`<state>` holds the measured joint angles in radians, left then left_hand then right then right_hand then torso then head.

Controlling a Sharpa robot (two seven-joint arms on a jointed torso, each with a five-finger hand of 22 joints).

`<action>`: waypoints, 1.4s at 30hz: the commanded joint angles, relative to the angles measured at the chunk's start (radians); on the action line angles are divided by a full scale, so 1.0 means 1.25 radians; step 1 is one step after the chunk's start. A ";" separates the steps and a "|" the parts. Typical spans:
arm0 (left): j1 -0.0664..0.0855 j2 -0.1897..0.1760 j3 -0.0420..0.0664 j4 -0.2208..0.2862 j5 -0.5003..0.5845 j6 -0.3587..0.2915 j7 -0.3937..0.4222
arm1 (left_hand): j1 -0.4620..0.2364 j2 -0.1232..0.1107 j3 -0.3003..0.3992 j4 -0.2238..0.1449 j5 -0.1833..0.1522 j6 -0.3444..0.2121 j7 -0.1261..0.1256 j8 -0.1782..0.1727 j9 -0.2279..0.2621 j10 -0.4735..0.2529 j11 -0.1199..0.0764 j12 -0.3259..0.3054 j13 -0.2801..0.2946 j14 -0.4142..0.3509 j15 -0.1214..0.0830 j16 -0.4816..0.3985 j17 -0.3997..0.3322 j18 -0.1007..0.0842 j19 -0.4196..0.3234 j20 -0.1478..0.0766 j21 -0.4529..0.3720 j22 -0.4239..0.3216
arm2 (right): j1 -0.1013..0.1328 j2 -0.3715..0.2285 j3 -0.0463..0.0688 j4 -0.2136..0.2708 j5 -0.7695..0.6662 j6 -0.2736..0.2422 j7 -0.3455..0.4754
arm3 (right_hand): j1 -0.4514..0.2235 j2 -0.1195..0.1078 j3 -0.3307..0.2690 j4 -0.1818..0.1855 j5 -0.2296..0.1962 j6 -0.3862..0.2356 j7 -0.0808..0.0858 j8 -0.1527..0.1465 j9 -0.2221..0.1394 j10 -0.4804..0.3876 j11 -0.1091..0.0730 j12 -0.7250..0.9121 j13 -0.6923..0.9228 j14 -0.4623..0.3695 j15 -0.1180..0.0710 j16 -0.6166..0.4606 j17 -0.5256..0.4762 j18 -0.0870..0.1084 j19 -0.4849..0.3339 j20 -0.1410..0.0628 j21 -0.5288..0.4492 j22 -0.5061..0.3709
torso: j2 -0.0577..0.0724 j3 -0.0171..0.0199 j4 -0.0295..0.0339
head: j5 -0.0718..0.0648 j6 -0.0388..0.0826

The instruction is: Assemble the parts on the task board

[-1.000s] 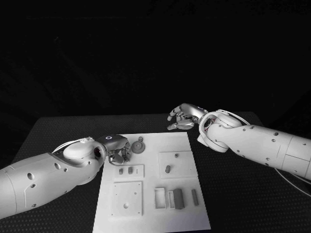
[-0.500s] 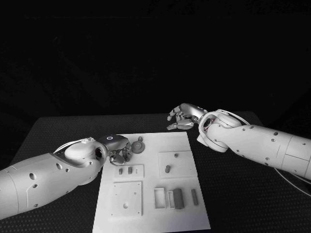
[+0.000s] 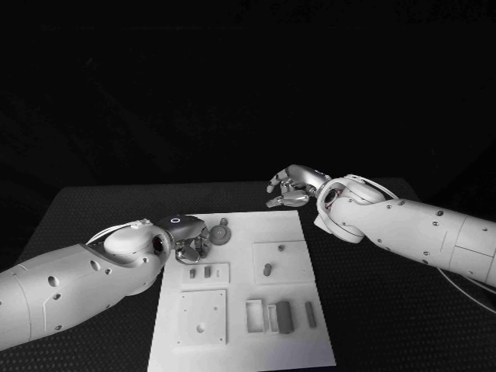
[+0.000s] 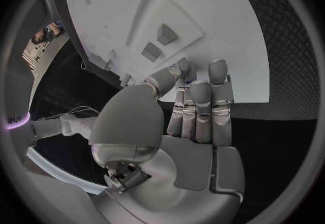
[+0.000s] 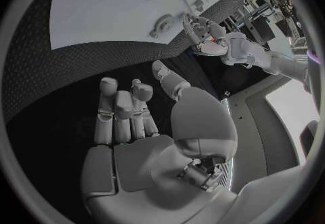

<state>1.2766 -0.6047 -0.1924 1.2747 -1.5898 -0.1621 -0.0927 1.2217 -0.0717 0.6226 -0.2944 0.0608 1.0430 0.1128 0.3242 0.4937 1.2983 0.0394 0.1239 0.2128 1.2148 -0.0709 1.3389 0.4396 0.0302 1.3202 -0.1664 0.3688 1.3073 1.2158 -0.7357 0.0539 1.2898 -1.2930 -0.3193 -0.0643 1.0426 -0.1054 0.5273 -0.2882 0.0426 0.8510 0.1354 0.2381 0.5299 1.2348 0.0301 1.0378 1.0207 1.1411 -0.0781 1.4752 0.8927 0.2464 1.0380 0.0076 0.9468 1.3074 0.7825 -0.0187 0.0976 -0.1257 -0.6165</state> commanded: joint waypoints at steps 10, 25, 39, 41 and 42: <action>-0.002 0.000 -0.003 -0.002 0.000 0.002 -0.022 | 0.020 -0.042 -0.016 0.002 0.000 -0.078 0.025 -0.041 -0.018 -0.037 0.019 -0.027 -0.004 -0.013 0.016 -0.004 0.005 0.051 -0.009 0.011 -0.004 0.017 | 0.000 -0.001 0.000 0.000 -0.002 0.011 0.005 | -0.010 0.000 0.006 0.000 0.005 0.000 0.007 -0.005 0.000 0.004 -0.001 0.000 -0.001 0.003 0.001 -0.001 -0.001 0.012 0.007 0.000 -0.005 0.013 | 0.000 -0.0004 -0.0003 | -0.001 0.000; -0.002 -0.007 -0.003 -0.005 0.001 -0.011 -0.023 | 0.024 -0.045 -0.019 0.002 0.001 -0.100 0.025 -0.050 -0.022 -0.042 0.022 -0.031 -0.001 -0.014 0.019 -0.004 0.006 0.055 -0.009 0.015 -0.006 0.017 | 0.000 -0.001 0.000 -0.001 -0.002 0.012 0.005 | -0.010 0.000 0.006 0.000 0.005 -0.001 0.007 -0.006 0.000 0.004 -0.001 0.000 -0.001 0.003 0.001 -0.001 -0.001 0.012 0.006 0.000 -0.006 0.013 | 0.000 0.0004 -0.0007 | -0.001 0.000; -0.001 -0.069 0.000 -0.039 0.157 -0.087 0.014 | 0.022 -0.050 -0.019 0.004 0.001 -0.092 0.032 -0.043 -0.020 -0.034 0.020 -0.027 0.003 -0.013 0.018 -0.004 0.007 0.057 -0.007 0.016 -0.006 0.017 | 0.000 -0.013 0.000 0.001 0.013 0.024 0.037 | 0.009 -0.010 0.009 -0.002 0.005 -0.021 0.013 -0.018 -0.005 -0.006 0.005 -0.004 -0.003 -0.004 0.006 -0.006 -0.003 0.012 0.000 0.001 -0.010 0.013 | 0.000 0.0008 -0.0011 | -0.005 0.009; 0.000 -0.080 0.005 -0.043 0.259 -0.106 0.030 | 0.016 -0.051 -0.019 0.005 0.001 -0.086 0.035 -0.039 -0.019 -0.034 0.020 -0.027 0.004 -0.017 0.018 -0.009 0.005 0.055 -0.012 0.017 -0.009 0.016 | 0.000 -0.016 0.000 0.003 0.019 0.032 0.047 | 0.013 -0.012 0.009 -0.002 0.005 -0.022 0.014 -0.018 -0.005 -0.016 0.006 -0.010 -0.006 -0.010 0.007 -0.009 -0.004 0.012 -0.006 0.003 -0.013 0.013 | -0.001 0.0011 -0.0008 | -0.008 0.010; 0.000 -0.083 0.008 -0.045 0.297 -0.110 0.038 | 0.011 -0.052 -0.019 0.006 0.001 -0.085 0.036 -0.038 -0.019 -0.035 0.021 -0.028 0.004 -0.024 0.019 -0.015 0.002 0.054 -0.018 0.018 -0.014 0.014 | 0.000 -0.018 0.000 0.004 0.020 0.034 0.049 | 0.014 -0.012 0.009 -0.002 0.005 -0.022 0.015 -0.019 -0.005 -0.022 0.007 -0.015 -0.008 -0.015 0.007 -0.013 -0.005 0.012 -0.011 0.005 -0.015 0.013 | -0.001 0.0011 -0.0003 | -0.010 0.012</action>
<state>1.2745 -0.7102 -0.1841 1.2175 -1.4287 -0.2322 -0.0967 1.2398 -0.1389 0.6029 -0.2882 0.0609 0.9315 0.1565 0.2729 0.4692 1.2526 0.0672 0.0878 0.2171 1.1891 -0.0461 1.3200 0.4442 0.0297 1.3005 -0.1422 0.3526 1.3076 1.2158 -0.7561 0.0535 1.2915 -1.2822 -0.3047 -0.0392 1.0560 -0.1187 0.5336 -0.2912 0.0426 0.8302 0.1522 0.2214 0.5244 1.2081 0.0375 1.0175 1.0099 1.1240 -0.0666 1.4583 0.8854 0.2503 1.0262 0.0147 0.9279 1.3073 0.7818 -0.0174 0.0964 -0.1344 -0.6047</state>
